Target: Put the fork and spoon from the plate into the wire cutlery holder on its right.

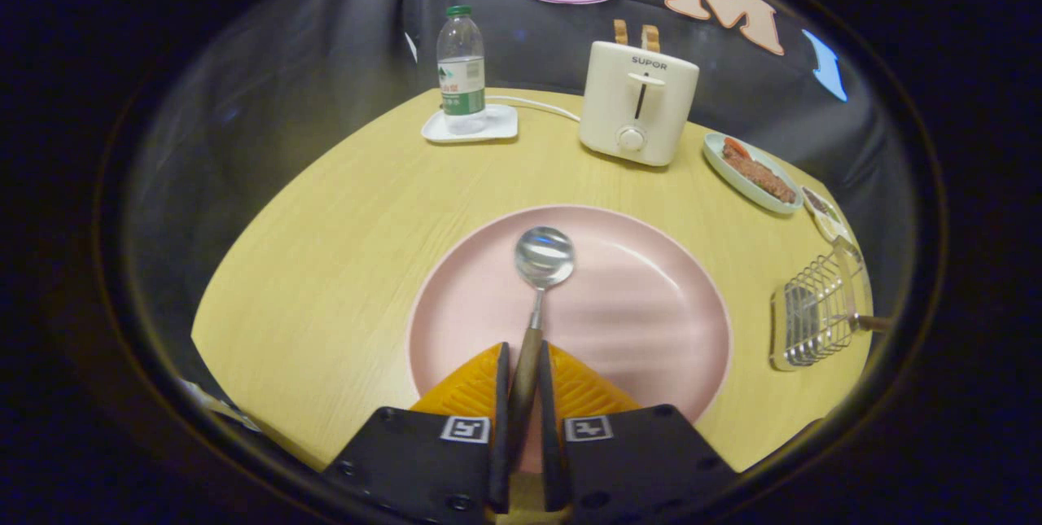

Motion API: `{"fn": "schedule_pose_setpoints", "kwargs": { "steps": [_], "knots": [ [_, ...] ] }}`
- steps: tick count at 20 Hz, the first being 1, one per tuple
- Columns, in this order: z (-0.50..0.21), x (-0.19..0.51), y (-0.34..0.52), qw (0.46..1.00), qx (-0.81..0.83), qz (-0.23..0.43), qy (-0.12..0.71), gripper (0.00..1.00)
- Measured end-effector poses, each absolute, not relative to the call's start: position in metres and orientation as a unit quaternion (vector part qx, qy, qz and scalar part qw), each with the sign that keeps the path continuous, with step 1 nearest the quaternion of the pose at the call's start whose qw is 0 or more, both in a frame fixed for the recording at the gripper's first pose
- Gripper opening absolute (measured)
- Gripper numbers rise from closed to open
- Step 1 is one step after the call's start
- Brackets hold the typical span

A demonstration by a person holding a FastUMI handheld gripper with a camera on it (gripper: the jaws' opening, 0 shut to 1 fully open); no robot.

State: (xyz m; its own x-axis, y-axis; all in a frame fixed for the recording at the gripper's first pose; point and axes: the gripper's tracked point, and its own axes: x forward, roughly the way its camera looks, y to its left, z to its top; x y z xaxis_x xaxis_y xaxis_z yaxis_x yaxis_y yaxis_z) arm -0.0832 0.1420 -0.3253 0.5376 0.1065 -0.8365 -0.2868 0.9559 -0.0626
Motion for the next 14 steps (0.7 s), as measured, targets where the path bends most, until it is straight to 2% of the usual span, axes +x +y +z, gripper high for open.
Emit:
{"fn": "schedule_pose_setpoints", "kwargs": {
  "steps": [2, 14],
  "knots": [
    [-0.318, -0.085, 0.138, 0.871, -0.094, 0.118, 0.467, 0.11],
    [-0.274, -0.084, 0.089, 0.833, -0.103, 0.151, 0.522, 0.06]
  ]
}}
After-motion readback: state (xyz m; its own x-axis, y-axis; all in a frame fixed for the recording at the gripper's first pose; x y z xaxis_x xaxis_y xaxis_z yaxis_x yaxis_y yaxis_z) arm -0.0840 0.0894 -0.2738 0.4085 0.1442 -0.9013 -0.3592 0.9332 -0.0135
